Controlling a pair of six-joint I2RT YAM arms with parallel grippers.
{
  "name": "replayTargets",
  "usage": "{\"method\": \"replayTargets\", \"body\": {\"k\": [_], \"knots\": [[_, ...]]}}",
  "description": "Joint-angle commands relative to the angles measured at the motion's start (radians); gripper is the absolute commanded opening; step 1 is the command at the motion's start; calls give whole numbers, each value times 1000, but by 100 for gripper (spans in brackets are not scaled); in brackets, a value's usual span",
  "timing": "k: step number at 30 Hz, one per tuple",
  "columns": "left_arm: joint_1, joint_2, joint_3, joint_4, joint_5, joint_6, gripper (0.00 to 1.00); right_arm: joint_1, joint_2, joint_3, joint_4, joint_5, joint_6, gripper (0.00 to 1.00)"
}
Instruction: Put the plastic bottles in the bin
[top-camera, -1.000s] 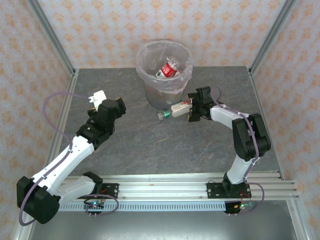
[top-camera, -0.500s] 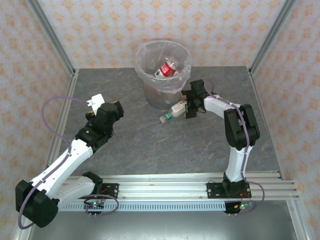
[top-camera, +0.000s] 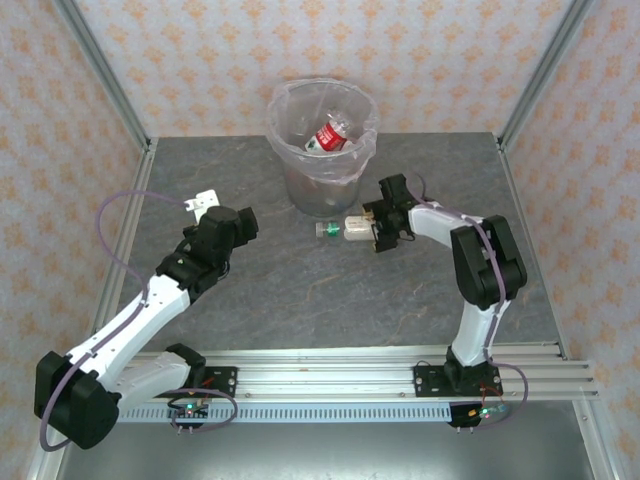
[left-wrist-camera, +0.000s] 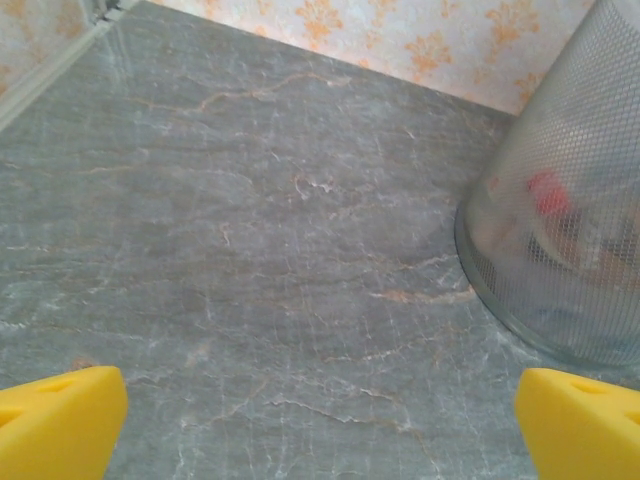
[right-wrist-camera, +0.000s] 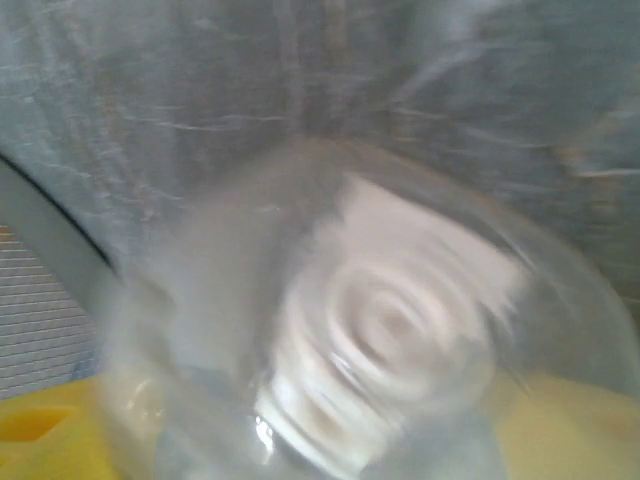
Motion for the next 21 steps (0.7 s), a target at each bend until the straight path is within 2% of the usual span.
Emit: {"method": "replayTargets", "body": {"k": [1,6,12,16,21], "knots": [[8,8,-12,18,23,-17,100,-4,-57,-77,-69,57,-19,80],[9,17,-10,24,32,-17,100,-4,-97,-158,16,45,27,66],[9,21,-7,13,27,-48,100,-4,-159,-171,32,81,7,54],[10,21,1,-6,10,-68,100,-4,-242,-184,42,151,-66,46],[9,21,4,-22,-11,-87,100,-4,-378,-238,127,215,-235,37]]}}
